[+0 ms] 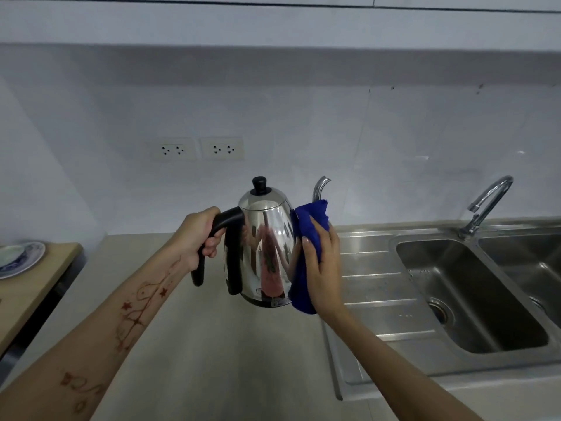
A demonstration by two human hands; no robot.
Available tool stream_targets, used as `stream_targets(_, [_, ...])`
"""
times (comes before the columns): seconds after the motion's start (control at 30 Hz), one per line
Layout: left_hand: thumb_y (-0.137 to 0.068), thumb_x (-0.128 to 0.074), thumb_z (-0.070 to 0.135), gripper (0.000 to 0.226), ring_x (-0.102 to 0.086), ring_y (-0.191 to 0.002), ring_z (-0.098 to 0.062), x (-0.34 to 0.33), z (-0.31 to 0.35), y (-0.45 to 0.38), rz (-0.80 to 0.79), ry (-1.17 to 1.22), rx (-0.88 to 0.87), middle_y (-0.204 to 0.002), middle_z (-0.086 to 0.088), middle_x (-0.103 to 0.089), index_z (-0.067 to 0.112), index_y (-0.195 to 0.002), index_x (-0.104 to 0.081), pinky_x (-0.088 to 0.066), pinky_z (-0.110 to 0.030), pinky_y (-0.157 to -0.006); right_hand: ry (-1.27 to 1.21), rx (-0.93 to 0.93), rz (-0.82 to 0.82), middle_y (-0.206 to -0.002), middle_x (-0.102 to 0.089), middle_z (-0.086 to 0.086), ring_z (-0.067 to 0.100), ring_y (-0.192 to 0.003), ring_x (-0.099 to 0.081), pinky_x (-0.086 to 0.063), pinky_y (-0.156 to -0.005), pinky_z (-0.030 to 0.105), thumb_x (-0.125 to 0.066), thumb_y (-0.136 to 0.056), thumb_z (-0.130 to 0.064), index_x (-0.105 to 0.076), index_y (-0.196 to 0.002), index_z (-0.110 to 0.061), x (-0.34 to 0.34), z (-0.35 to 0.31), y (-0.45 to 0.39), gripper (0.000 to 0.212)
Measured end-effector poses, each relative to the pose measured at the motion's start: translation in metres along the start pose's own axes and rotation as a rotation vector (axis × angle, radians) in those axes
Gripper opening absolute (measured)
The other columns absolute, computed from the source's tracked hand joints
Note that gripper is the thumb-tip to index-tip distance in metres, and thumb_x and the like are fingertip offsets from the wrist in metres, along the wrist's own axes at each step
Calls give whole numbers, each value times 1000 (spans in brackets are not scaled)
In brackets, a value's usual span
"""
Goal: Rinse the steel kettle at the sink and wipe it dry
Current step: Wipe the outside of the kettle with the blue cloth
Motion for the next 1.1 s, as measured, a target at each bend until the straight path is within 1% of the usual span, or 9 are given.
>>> stream_targets(0.13, [-93, -34, 20, 46, -24, -33, -15, -11, 0, 0, -50, -19, 2, -38, -1, -30, 13, -48, -40, -29, -30, -48, -122, -221, 51, -154, -34, -1, 13, -130, -35, -28, -105, 22, -48, -102, -25, -47, -139, -34, 5, 12, -33, 39])
stream_targets(0.2, [-93, -35, 20, 45, -24, -33, -15, -11, 1, -1, -39, -18, -6, -38, -1, -31, 13, -49, -41, -29, -30, -48, -61, -203, 0, -158, -28, -2, 19, -128, -31, -28, -104, 24, -49, -101, -21, -48, -139, -32, 6, 12, -38, 40])
stream_targets(0.37, [-94, -35, 20, 46, -26, -33, -15, -5, -5, -1, -31, -54, 21, -38, -1, -32, 12, -49, -41, -30, -30, -48, 446, 233, -209, -155, -29, 10, 39, -127, -31, -47, -96, 53, -71, -75, 6, -48, -139, -24, 20, 21, -63, 74])
stream_targets(0.47, [-92, -36, 19, 43, -26, -34, -15, -12, -2, -2, -7, -63, 7, -38, -1, -32, 11, -50, -42, -29, -29, -47, 558, 232, -134, -141, -49, 11, 39, -120, -38, -52, -78, 48, -74, -78, -6, -59, -123, -16, 27, 11, -95, 48])
stream_targets(0.6, [-90, -38, 18, 39, -26, -32, -14, -14, -2, 1, 34, -59, -3, -36, 0, -34, 9, -52, -43, -27, -28, -45, 719, 702, -413, -134, -55, 7, 34, -127, -42, -50, -79, 43, -71, -79, -30, -65, -114, -19, 13, 11, -79, 37])
stream_targets(0.73, [-90, -39, 17, 37, -26, -32, -13, -17, 1, 2, 54, 21, -3, -36, 1, -35, 10, -54, -45, -27, -29, -47, 741, 533, -309, -147, -44, 8, 34, -134, -34, -47, -83, 44, -63, -84, -34, -63, -118, -20, 22, 14, -87, 37])
stream_targets(0.9, [-88, -39, 15, 34, -25, -30, -11, -14, 1, 2, 87, 45, 16, -34, 3, -35, 10, -55, -45, -27, -27, -44, 654, 471, -328, -159, -22, 4, 32, -139, -25, -47, -89, 46, -68, -81, -27, -56, -129, -25, 14, 26, -53, 50])
stream_targets(1.03, [-89, -39, 16, 38, -24, -31, -12, -17, -14, 1, 54, 102, 59, -38, 1, -34, 12, -52, -45, -26, -27, -44, 476, 274, -182, -154, -35, 4, 32, -131, -33, -47, -94, 46, -66, -83, -24, -56, -133, -24, 19, 30, -30, 51])
stream_targets(1.1, [-91, -38, 17, 42, -23, -31, -13, -17, -17, 0, 22, 117, 68, -38, 0, -32, 13, -49, -43, -26, -29, -46, 171, 7, -64, -149, -42, 2, 26, -124, -38, -42, -103, 42, -52, -89, -25, -56, -134, -27, 22, 40, -11, 45])
Point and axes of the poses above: each hand's wrist, its own y-axis away from the middle knuckle, its own x-axis out of the back of the hand, z = x × y, the point moved 7 cm from there along -y, towards the middle knuckle
